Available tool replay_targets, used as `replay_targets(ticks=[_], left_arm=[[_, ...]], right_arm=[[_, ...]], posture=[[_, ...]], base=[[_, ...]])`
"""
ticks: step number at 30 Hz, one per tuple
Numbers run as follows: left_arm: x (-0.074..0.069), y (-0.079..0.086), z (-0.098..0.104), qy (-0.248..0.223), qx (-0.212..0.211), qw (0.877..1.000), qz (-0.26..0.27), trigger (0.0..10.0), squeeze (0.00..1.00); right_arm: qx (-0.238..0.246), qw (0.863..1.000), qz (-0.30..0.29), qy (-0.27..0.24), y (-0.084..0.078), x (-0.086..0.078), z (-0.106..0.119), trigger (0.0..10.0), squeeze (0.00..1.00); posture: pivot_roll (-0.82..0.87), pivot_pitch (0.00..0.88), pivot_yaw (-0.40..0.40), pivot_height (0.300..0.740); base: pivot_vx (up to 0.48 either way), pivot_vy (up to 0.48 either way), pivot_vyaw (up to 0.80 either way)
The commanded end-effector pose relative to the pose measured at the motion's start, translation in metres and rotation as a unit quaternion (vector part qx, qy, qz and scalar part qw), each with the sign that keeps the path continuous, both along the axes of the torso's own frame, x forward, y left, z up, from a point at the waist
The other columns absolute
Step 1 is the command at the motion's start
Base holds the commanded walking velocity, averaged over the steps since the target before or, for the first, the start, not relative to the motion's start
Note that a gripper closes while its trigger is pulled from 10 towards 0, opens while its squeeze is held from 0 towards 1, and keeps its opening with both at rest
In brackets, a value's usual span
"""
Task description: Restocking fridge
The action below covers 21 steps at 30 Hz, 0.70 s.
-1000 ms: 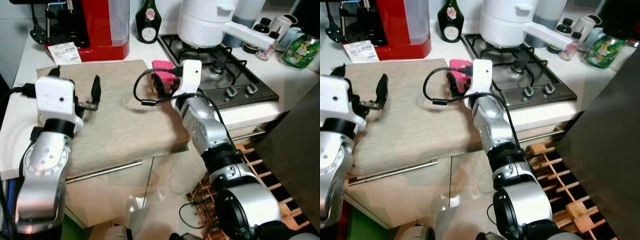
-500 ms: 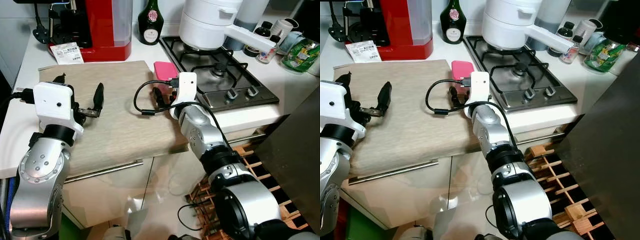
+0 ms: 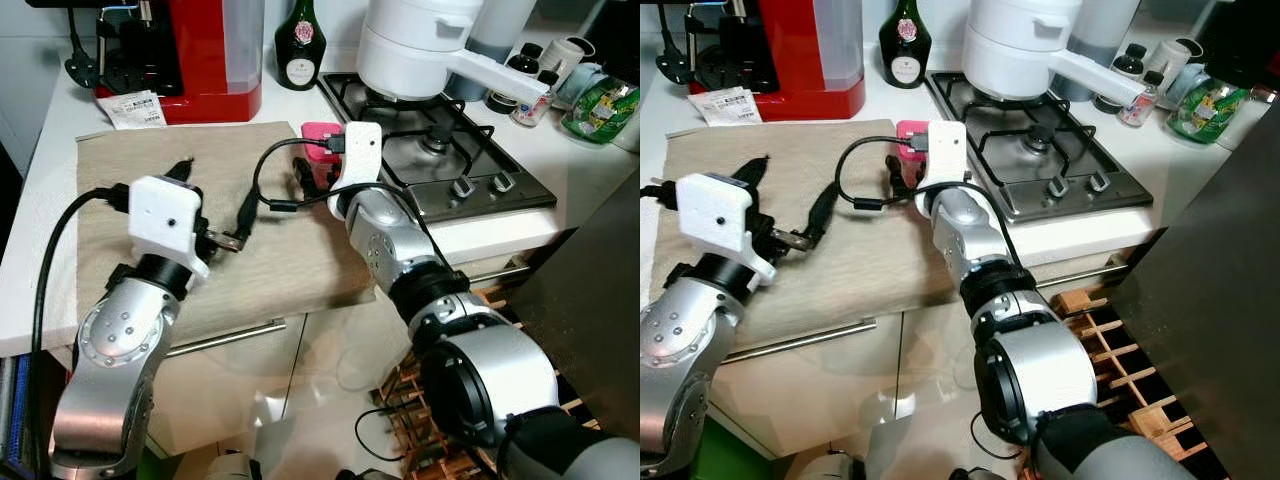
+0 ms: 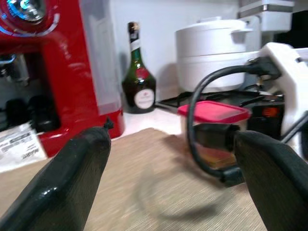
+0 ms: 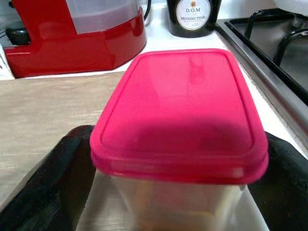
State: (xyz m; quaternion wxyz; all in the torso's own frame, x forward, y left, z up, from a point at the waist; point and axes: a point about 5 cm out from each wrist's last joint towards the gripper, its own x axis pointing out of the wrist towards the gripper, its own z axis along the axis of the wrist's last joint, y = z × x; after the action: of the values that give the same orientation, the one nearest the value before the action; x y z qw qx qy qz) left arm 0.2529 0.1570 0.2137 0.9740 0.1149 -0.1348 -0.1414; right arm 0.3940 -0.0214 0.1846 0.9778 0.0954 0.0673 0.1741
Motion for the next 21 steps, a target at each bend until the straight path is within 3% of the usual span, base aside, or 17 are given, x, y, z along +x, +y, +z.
replay_targets(ticks=[1, 10, 11, 17, 21], left_arm=[[0.001, -0.003, -0.003, 0.006, 0.005, 1.000, -0.008, 10.0, 0.00], [0.004, -0.006, -0.004, 0.007, -0.004, 1.000, -0.029, 10.0, 0.00], [0.004, -0.009, -0.004, 0.009, -0.002, 0.999, -0.042, 10.0, 0.00], [0.003, -0.014, -0.002, 0.005, -0.007, 0.999, -0.049, 10.0, 0.00], [0.001, -0.015, 0.003, -0.007, -0.042, 0.999, -0.024, 10.0, 0.00]], right_arm=[[-0.002, 1.000, -0.011, 0.003, -0.004, 0.002, 0.000, 10.0, 0.00], [0.002, 0.999, -0.029, 0.039, -0.010, 0.003, -0.010, 10.0, 0.00], [0.003, 0.999, -0.034, 0.042, -0.012, 0.003, -0.011, 0.0, 0.00], [-0.001, 0.998, -0.040, 0.038, -0.017, 0.005, -0.009, 0.0, 0.00], [-0.004, 1.000, -0.017, 0.022, -0.014, 0.006, -0.004, 0.0, 0.00]], posture=[[0.21, 0.045, -0.116, 0.740], [0.19, 0.050, -0.115, 0.740], [0.19, 0.051, -0.115, 0.740], [0.19, 0.052, -0.116, 0.740], [0.19, 0.052, -0.114, 0.740]], base=[[0.000, 0.000, 0.00], [0.000, 0.000, 0.00], [0.000, 0.000, 0.00], [0.000, 0.000, 0.00], [0.000, 0.000, 0.00]])
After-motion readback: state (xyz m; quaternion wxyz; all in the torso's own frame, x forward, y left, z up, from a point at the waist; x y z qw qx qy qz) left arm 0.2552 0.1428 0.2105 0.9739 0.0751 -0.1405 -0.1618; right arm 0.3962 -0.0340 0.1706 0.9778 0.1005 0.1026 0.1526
